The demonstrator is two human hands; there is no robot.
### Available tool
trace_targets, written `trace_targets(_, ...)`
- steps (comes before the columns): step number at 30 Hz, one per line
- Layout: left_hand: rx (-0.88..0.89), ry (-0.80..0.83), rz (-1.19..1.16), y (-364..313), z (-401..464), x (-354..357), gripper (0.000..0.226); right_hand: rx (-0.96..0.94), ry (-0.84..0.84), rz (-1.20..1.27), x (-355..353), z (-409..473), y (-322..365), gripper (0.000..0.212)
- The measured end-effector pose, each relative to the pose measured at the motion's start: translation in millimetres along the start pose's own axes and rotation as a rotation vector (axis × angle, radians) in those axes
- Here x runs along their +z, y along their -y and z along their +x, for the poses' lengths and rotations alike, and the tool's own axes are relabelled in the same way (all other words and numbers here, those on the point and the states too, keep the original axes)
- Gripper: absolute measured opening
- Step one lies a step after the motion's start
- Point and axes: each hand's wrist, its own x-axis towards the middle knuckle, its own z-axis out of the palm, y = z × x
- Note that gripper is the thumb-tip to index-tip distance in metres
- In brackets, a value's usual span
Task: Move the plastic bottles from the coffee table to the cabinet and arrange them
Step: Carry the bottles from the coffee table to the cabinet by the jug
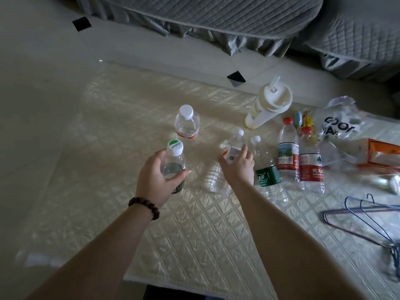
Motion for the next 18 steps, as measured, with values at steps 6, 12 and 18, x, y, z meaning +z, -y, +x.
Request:
trace_targets(6,-0.019,0.025,0.047,8,-5,-5,0.055,0.115,0.000,0.048,18,26,3,0.103)
trace_targets(12,-0.036,0.013,0.040,5,-13,-10,0.049,0.110,0.005,0.070,14,24,4,0.081)
trace_targets(18,-0.011,0.000,0.054,-35,-30,-14,0.060,-0.031,-0.029,0.123,-35,-21,6,0.080)
